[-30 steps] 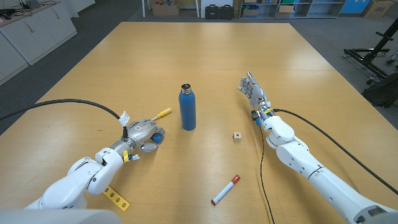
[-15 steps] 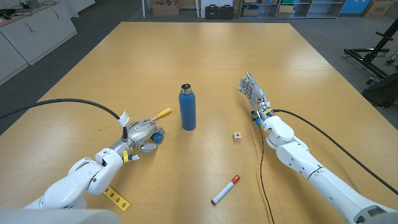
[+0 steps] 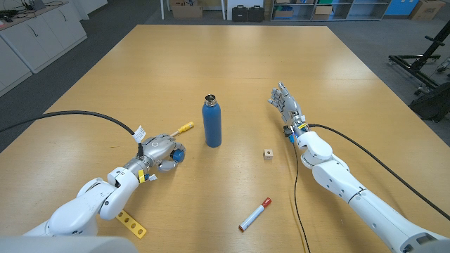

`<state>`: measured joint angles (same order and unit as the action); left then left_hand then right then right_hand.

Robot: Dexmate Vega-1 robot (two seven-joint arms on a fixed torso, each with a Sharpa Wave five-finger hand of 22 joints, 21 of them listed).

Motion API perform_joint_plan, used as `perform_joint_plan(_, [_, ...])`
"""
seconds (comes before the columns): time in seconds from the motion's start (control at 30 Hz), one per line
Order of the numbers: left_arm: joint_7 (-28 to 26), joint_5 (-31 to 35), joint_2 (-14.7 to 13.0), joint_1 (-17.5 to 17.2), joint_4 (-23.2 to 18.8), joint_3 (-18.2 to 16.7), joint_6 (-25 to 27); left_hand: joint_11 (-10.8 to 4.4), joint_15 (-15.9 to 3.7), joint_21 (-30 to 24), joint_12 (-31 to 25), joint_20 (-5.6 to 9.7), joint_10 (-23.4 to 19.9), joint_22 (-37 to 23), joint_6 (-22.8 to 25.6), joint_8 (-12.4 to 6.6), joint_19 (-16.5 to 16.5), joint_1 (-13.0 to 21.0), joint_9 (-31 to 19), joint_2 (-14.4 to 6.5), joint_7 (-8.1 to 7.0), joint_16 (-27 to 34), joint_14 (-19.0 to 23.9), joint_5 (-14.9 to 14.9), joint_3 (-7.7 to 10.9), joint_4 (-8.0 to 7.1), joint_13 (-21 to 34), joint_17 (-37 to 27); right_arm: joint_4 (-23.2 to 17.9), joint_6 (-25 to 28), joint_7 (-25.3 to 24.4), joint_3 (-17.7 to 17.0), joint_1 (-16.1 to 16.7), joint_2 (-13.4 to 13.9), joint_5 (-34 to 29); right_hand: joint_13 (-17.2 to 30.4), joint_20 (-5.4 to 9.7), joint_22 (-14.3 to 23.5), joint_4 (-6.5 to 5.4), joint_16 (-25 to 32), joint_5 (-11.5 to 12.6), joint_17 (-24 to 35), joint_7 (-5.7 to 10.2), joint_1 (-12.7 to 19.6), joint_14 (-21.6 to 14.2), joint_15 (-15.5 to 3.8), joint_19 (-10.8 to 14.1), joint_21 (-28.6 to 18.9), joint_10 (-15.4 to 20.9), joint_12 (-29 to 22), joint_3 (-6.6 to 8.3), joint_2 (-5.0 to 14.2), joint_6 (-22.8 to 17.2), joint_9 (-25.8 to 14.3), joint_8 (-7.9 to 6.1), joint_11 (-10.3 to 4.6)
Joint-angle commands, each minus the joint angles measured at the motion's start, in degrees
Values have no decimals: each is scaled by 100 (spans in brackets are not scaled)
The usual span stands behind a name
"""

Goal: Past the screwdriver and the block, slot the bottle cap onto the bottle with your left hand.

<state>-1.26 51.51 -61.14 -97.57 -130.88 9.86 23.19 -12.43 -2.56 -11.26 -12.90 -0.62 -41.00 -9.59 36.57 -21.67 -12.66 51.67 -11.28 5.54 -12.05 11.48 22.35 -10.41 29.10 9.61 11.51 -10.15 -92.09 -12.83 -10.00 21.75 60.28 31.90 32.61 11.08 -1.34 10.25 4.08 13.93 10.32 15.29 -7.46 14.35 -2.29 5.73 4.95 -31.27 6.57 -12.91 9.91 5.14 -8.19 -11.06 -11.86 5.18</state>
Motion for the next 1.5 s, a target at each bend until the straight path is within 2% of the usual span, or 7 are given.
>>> perform_joint_plan(0.03, [-172, -267, -72, 90, 52, 124, 38, -31, -961, 25, -43, 49, -389, -13, 378, -101, -94, 85, -5, -181, 11, 22, 220, -32, 111, 8, 20, -8, 42, -33, 13, 16, -9, -11, -19, 13, -28, 31, 34, -27, -9, 18, -11, 8, -24, 21, 6, 23, 47, 3, 10, 72, -37, -20, 18, 14])
perform_joint_plan(0.17, [-235, -307, -109, 89, 37, 152, 90, -24, -971, 34, -38, 57, -579, -13, 555, -115, -122, 116, 3, -188, -6, -5, 324, -36, 161, 15, 23, -5, 38, -23, 11, 18, -11, -18, -9, 13, -30, 31, 34, -28, -9, 18, -10, 7, -24, 17, 4, 28, 51, 2, 10, 72, -32, -20, 21, 16])
perform_joint_plan(0.47, [-441, -448, -166, -11, -41, 93, 207, -24, -969, 37, -33, 57, -629, -13, 580, -112, -123, 121, 4, -186, -7, -13, 333, -39, 172, 16, 23, -5, 62, -62, 37, 30, -18, -21, -28, 14, -35, 31, 36, -30, -9, 18, -8, 5, -20, 21, 5, 37, 45, 5, 8, 72, -34, -20, 21, 18])
perform_joint_plan(0.97, [-839, -858, -153, -285, -203, -377, 160, -27, -943, 41, -10, 39, -642, -13, 576, -92, -119, 95, 5, -144, -11, -26, 336, -33, 163, 13, 21, -4, 45, -102, 46, 15, 6, -20, -18, 14, -36, 32, 37, -31, -10, 19, -15, 1, -23, 18, 11, 51, 55, 4, 6, 71, -35, -20, 22, 13])
perform_joint_plan(1.2, [-1090, -925, -28, -342, -227, -521, 69, -26, -940, 39, 5, 13, -644, -14, 573, -79, -128, 75, 5, -130, -15, -30, 340, -30, 160, 6, 20, -6, 34, -109, 44, 2, 33, -11, -7, 14, -35, 32, 38, -33, -10, 20, -20, -1, -21, 17, 14, 61, 56, 4, 4, 72, -30, -20, 25, 11])
perform_joint_plan(1.5, [-1469, -1089, 279, -304, -214, -653, -148, -27, -947, 32, 13, 6, -665, -14, 602, -80, -150, 68, 4, -143, -12, -25, 366, -34, 173, -2, 21, -10, -38, -91, 20, -16, 64, 30, -24, 14, -34, 32, 39, -32, -10, 20, -15, -3, -26, 17, 13, 70, 51, 7, 3, 72, -33, -20, 24, 7])
